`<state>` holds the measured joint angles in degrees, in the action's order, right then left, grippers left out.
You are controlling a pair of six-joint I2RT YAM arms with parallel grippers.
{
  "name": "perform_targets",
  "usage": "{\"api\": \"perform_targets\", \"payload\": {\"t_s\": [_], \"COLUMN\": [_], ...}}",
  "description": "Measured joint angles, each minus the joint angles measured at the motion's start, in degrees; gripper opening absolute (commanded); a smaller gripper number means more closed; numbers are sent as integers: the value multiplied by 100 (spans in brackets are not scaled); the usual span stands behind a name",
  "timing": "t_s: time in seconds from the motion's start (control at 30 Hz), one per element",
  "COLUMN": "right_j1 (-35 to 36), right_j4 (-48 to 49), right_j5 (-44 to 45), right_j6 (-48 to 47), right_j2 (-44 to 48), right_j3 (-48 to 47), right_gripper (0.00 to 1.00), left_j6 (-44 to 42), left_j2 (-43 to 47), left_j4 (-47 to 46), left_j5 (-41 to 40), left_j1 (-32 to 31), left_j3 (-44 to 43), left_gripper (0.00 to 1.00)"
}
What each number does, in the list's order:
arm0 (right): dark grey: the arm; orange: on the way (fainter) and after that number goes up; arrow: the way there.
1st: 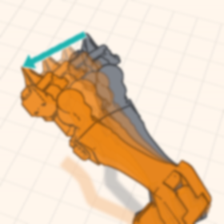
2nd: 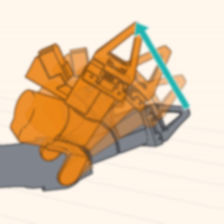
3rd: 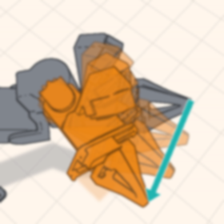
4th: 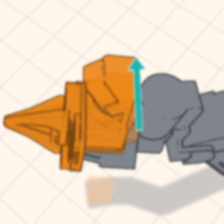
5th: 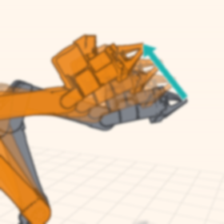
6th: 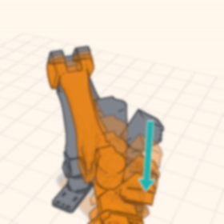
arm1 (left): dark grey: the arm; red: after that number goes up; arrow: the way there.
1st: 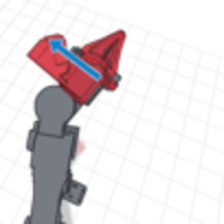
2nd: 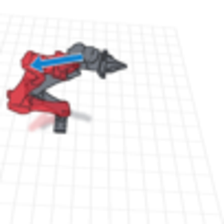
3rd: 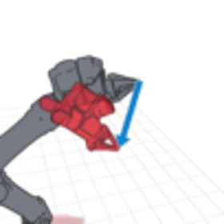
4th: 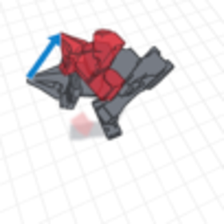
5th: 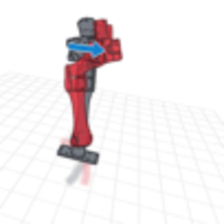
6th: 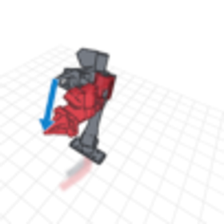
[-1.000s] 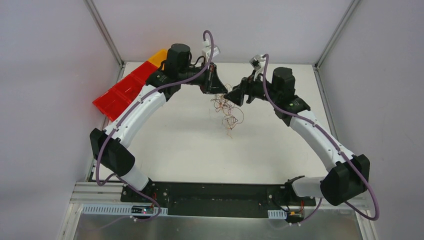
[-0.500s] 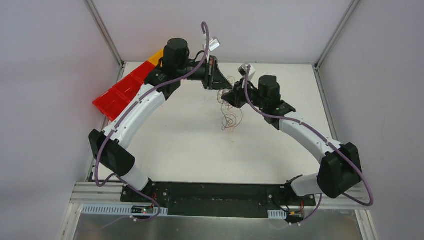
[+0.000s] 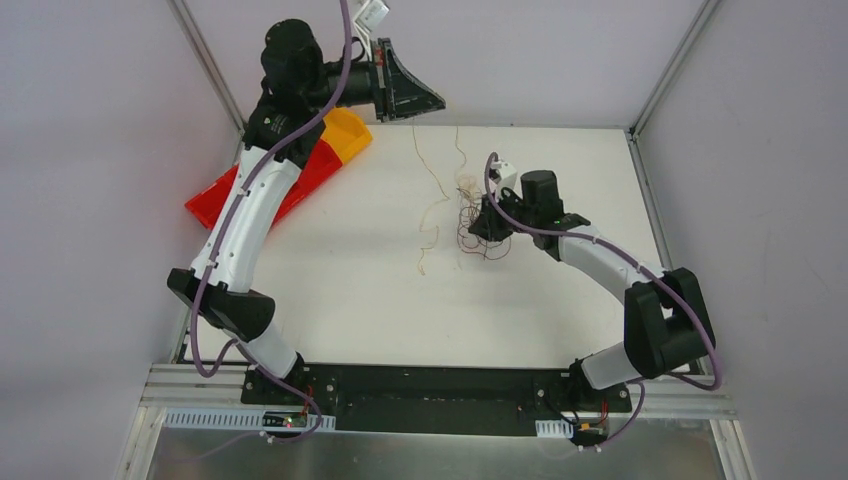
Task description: Untangle the cables
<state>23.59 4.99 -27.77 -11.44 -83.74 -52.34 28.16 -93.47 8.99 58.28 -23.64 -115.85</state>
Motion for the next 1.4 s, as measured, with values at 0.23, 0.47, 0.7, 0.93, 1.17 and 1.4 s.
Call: {"api": "perform_targets", "payload": {"t_s": [0.23, 0.47, 0.7, 0.93, 1.17, 1.4], "right_j1": [-273, -428, -431, -433, -433, -444], "right_j4": [-1427, -2621, -3324, -3770, -3956, -4035], "right_j5": [-15, -111, -278, -341, -332, -308], "right_j6": [-238, -321, -474, -627, -717, -750], "right_j2": [-756, -1366, -1283, -1102, -920, -833], "right_j3": [-249, -859, -1397, -1530, -1530, -1561], "right_gripper": [23, 52, 61, 80, 99, 99], "left_j6": [640, 660, -186, -743, -1405, -1982], "left_j2": [-332, -278, -114, -155, -664, -1884], "left_j4": [-841, -1008, 225, 1161, 1436, 1447], "left_j5": [-50, -269, -1248, -2048, -2645, -3045], "left_j1": [538, 828, 1261, 2177, 3106, 3661], "left_j3": [-1185, -1495, -835, -90, 87, -922], "left_gripper": [0, 0, 0, 0, 0, 0]}}
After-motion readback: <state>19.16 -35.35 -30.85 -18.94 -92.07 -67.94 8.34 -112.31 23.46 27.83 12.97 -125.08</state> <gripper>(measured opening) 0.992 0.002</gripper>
